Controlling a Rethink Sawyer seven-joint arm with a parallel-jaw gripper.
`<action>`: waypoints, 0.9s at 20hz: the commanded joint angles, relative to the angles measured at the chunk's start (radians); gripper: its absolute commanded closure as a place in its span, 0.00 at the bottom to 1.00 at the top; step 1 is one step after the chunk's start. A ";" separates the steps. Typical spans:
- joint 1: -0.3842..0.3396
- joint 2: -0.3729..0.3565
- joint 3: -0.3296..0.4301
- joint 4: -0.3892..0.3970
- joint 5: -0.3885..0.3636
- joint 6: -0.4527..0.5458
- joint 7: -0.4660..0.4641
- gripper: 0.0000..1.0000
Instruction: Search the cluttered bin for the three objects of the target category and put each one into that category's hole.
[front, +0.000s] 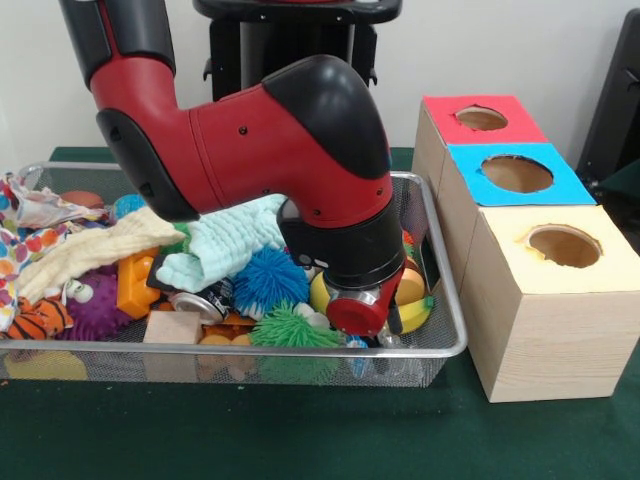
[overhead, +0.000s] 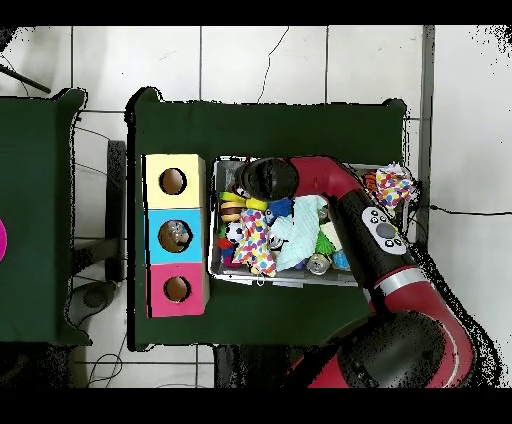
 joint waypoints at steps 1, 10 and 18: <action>-0.024 0.098 -0.043 -0.101 -0.065 0.001 -0.152 0.00; -0.028 0.109 -0.046 -0.105 -0.081 -0.015 -0.167 0.00; -0.028 0.120 -0.044 -0.115 -0.091 -0.027 -0.179 0.00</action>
